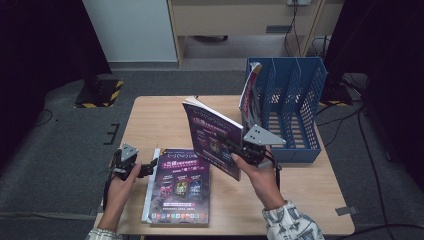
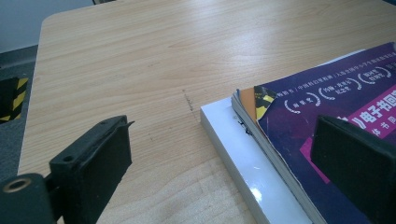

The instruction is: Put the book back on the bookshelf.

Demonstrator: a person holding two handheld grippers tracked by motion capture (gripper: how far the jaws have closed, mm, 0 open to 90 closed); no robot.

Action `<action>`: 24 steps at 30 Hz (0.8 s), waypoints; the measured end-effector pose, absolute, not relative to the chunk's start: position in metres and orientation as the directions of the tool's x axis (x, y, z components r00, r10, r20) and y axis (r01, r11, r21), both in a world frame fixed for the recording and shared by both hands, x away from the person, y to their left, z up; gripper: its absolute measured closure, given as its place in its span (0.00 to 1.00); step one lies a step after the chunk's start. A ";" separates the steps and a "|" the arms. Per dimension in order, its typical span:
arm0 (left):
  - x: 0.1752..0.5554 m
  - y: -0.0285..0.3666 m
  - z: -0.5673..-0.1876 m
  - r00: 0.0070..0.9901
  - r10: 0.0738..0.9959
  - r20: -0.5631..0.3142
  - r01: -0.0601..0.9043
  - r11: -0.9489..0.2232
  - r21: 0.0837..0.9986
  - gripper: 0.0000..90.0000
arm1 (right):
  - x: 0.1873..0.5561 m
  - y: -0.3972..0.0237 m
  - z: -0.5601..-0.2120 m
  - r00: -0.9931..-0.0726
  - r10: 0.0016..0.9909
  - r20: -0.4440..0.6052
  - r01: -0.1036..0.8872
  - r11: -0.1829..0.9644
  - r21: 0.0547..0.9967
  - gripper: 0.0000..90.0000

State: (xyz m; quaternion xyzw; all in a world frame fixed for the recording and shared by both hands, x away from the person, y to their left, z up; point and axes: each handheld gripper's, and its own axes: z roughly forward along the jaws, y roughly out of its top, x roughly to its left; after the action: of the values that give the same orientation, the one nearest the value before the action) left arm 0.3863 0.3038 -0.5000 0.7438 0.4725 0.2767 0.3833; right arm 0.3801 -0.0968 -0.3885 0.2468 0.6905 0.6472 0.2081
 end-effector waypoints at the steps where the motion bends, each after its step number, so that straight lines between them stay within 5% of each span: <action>1: 0.386 0.304 -0.500 0.400 0.915 0.051 0.491 -0.261 0.831 0.05 | 0.379 -0.099 -0.388 -0.792 0.610 0.028 0.069 0.043 0.997 0.92; 24: 0.386 0.302 -0.500 0.408 0.911 0.060 0.486 -0.272 0.831 0.05 | 0.373 -0.135 -0.392 -0.762 0.647 0.041 0.084 0.037 0.996 0.92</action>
State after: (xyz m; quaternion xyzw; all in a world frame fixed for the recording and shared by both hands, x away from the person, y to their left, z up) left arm 0.3862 0.3018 -0.5005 0.7472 0.4673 0.2788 0.3816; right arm 0.3733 -0.1350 -0.3915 0.2664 0.6858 0.6408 0.2194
